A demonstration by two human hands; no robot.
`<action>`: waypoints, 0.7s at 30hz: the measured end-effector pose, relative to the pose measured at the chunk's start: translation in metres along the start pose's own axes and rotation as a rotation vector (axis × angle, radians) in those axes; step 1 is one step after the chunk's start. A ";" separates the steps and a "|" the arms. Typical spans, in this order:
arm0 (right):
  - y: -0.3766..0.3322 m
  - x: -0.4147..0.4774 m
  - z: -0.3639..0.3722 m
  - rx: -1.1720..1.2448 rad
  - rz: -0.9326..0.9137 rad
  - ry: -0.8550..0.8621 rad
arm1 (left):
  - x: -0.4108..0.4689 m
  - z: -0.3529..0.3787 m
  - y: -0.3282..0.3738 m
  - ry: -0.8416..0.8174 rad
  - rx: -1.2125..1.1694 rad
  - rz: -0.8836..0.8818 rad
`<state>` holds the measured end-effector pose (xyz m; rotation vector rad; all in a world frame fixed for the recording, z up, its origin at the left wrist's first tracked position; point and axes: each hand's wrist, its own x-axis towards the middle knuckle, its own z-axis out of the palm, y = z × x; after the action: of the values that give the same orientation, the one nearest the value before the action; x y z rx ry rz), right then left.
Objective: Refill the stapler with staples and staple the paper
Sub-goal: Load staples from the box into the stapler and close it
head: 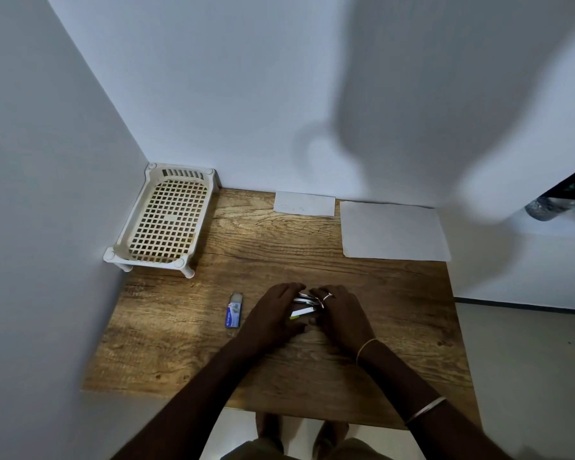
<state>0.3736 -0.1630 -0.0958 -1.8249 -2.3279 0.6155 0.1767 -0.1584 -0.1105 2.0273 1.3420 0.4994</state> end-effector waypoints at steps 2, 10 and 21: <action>0.001 0.001 -0.002 0.011 -0.005 0.013 | -0.001 0.000 0.001 0.028 0.009 0.003; -0.003 0.018 -0.020 0.130 0.003 0.101 | 0.015 -0.015 0.008 0.163 0.040 0.048; 0.002 0.120 -0.049 0.072 0.090 0.117 | 0.104 -0.058 -0.011 0.151 0.204 0.019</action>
<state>0.3599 -0.0367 -0.0698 -1.8875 -2.1326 0.5792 0.1753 -0.0423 -0.0801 2.2054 1.5183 0.5525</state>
